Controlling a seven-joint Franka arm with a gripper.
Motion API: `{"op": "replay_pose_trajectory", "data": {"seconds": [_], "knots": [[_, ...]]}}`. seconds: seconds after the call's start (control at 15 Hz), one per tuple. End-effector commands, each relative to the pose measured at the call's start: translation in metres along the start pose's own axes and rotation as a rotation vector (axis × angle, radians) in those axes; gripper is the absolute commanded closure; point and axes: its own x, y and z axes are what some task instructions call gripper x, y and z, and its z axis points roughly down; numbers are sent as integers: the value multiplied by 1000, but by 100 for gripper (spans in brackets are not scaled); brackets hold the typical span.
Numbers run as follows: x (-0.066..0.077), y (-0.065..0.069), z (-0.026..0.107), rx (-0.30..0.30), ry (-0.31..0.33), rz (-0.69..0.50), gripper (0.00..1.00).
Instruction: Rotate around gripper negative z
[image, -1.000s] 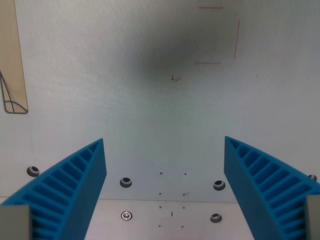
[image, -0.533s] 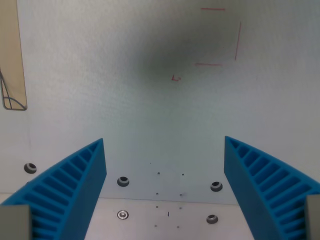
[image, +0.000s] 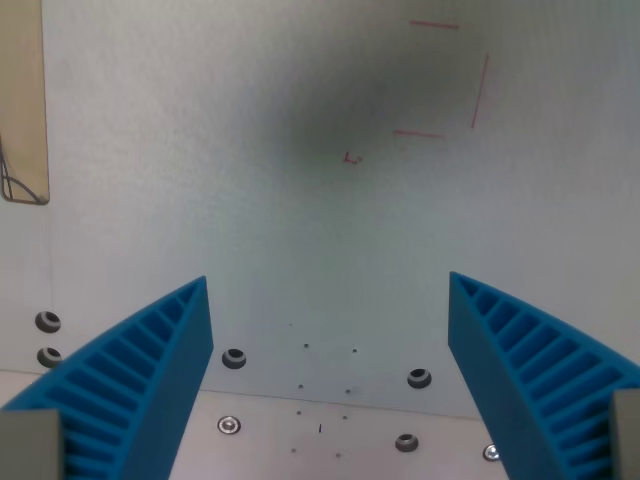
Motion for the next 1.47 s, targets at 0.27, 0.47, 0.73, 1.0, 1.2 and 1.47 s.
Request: {"op": "replay_pose_trajectory", "data": {"seconds": [0.27, 0.47, 0.73, 1.0, 1.2, 1.47], "knots": [[0, 0, -3, -1, 6, -162, 0], [0, 0, -3, -1, 6, -197, 0], [0, 0, -3, -1, 6, -244, 0], [0, 0, -3, -1, 6, -291, 0], [0, 0, -3, -1, 6, -326, 0], [0, 0, -3, -2, 6, -372, 0]]}}
